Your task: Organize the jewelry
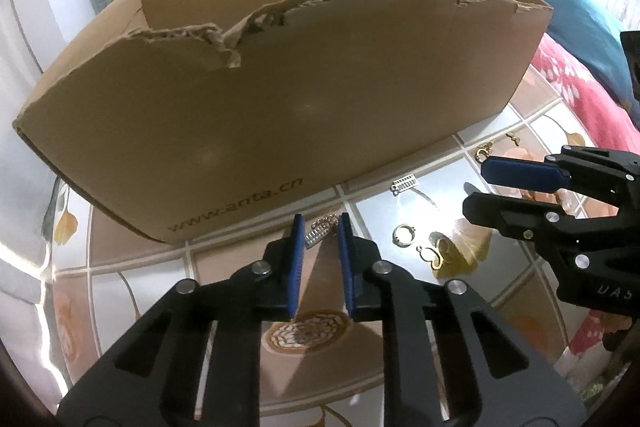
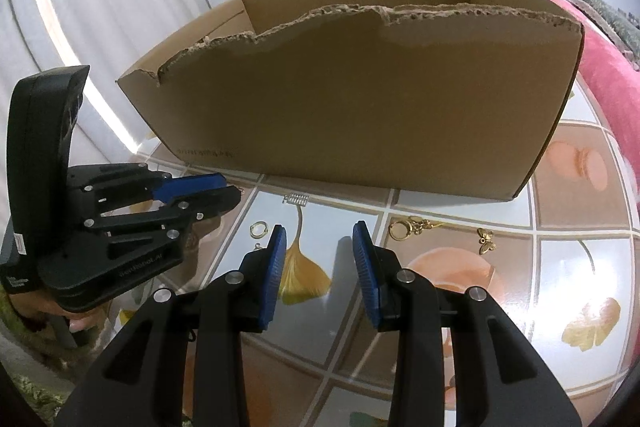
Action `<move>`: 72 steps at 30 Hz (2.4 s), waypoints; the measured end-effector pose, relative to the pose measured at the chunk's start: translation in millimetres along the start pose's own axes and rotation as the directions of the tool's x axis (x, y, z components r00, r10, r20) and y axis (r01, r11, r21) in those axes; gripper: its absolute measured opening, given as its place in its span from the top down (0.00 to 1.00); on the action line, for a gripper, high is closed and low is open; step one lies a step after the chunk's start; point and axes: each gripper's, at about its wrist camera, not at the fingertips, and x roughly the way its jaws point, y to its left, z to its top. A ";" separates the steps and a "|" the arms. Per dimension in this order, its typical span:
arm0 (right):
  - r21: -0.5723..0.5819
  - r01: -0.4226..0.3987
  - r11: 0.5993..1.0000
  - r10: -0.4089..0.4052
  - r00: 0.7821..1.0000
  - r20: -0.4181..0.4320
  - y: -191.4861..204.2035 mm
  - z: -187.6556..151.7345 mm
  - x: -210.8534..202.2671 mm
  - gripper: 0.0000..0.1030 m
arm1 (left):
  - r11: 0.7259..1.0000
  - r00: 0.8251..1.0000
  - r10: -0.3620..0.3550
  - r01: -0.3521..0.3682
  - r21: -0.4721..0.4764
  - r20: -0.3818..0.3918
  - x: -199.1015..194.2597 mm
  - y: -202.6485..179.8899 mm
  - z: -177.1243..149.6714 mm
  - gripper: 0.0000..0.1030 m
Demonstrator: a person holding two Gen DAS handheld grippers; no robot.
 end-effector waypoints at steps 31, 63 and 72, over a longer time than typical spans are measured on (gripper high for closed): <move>-0.083 0.094 0.992 -0.097 0.995 -0.031 23.5 27.3 35.9 0.73 | 0.999 0.999 -0.031 0.032 -0.036 0.009 -6.9 20.7 -11.0 0.96; -0.065 0.134 0.989 -0.134 0.991 -0.006 25.1 20.1 27.0 0.98 | 0.999 0.999 -0.031 0.031 -0.030 0.019 -5.5 19.0 -9.4 0.96; -0.115 0.113 0.987 -0.117 0.993 -0.027 20.9 31.5 34.6 0.95 | 0.999 0.999 -0.032 0.032 -0.029 0.019 -5.3 19.2 -9.0 0.96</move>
